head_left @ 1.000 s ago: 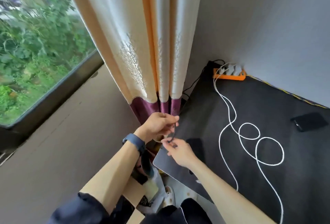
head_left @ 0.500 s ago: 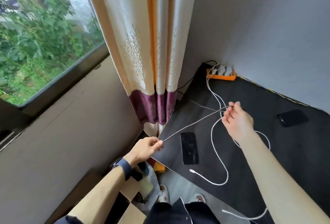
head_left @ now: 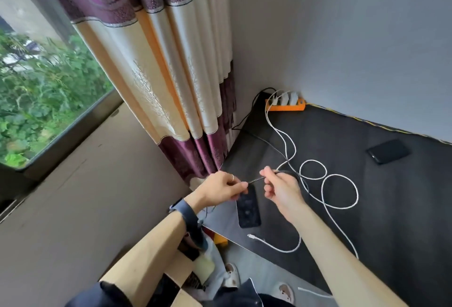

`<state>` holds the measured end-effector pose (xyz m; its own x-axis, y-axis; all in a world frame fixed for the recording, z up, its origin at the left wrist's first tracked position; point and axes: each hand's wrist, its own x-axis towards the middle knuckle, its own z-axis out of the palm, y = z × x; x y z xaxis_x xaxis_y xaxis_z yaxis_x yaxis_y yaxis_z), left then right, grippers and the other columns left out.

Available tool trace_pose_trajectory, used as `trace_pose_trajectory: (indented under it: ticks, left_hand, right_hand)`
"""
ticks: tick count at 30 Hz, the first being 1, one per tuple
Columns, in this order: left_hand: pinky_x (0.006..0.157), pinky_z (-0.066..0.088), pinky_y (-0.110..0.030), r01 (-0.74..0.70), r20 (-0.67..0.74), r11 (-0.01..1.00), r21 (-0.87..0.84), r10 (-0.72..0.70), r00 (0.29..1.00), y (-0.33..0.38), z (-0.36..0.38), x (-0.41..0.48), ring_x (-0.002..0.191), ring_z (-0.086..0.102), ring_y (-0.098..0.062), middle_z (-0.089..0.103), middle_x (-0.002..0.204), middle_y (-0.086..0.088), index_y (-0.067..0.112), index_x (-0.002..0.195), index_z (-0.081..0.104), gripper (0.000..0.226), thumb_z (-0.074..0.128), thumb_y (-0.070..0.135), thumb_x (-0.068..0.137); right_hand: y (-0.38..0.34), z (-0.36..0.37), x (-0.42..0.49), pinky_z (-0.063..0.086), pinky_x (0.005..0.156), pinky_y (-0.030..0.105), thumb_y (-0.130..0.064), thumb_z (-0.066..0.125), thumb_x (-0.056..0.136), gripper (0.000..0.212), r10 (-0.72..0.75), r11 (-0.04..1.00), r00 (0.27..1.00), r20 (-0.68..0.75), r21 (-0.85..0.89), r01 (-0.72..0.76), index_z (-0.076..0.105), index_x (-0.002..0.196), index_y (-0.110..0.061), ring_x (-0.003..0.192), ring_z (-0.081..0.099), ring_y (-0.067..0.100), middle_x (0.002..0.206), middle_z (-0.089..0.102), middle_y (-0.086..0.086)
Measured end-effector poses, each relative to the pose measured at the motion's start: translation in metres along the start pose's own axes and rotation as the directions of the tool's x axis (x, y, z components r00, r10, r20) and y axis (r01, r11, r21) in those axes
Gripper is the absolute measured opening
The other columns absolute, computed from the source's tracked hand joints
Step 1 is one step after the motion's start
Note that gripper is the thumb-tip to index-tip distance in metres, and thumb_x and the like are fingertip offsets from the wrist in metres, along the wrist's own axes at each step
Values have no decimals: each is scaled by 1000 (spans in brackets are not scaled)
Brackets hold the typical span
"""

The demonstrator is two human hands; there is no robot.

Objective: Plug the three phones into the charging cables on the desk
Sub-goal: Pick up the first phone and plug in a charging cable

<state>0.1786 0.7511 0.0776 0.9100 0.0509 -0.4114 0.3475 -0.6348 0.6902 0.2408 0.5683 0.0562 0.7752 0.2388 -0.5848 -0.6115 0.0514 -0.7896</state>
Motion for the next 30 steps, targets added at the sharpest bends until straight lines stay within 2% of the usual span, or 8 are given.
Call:
trace_pose_trajectory:
  ticks: [11,15,18,21,23,25,27,30]
  left_hand:
    - [51,45,-16,234,199,893,-385,-168,966,0,-11,-27,58,55,-20,64,69,1,-7,104,70,25,62,15,96]
    - [63,53,-27,275,232,713,-645,-160,959,28,1,-14,55,54,-15,62,72,0,-2,105,69,20,58,12,97]
    - [65,55,-27,278,229,573,-771,-159,961,50,6,-3,55,52,-11,59,72,2,5,106,70,19,55,14,98]
    - [70,56,-26,228,166,579,-783,-158,973,72,3,8,60,55,-10,63,79,2,6,110,70,23,55,20,98]
    - [78,54,-30,182,68,687,-704,-190,979,71,-1,16,75,63,-11,68,93,2,8,118,67,35,55,35,99]
    - [86,50,-35,194,21,800,-568,-222,975,61,-1,18,101,64,-13,69,116,4,18,130,59,49,47,53,97]
    - [97,46,-38,224,108,825,-519,-197,975,48,12,12,117,60,-14,66,128,5,21,134,56,54,42,58,97]
    - [94,46,-34,275,274,817,-507,-149,950,39,42,-2,107,65,-11,73,116,7,24,117,68,39,48,51,97]
  right_hand:
    - [-20,-109,42,39,54,18,-27,63,96,19,86,934,922,-377,353,57,65,84,-13,55,42,7,80,58,-2]
    - [9,-79,4,38,54,23,-48,59,95,33,123,992,991,-44,-28,-125,67,110,-19,62,53,13,106,72,-2]
    - [27,-45,-38,43,58,24,-42,59,97,33,189,955,924,332,-282,-94,65,124,-23,73,65,15,126,67,-3]
    - [33,-23,-52,45,58,21,-37,55,100,29,90,931,913,398,-360,65,71,99,-13,68,63,13,104,73,3]
    - [25,-19,-48,41,48,22,-36,49,103,37,-38,966,966,257,-238,101,64,79,-12,52,54,13,81,72,8]
    - [10,-27,-35,33,40,21,-37,48,104,40,20,988,990,138,151,-41,55,71,-14,40,41,12,66,63,8]
    - [-6,-42,-25,29,39,19,-38,48,103,39,121,874,983,138,454,-171,50,71,-16,37,35,11,64,57,5]
    - [-17,-60,-16,29,42,19,-40,44,105,40,160,813,972,174,535,-229,48,71,-18,37,35,10,65,56,1]
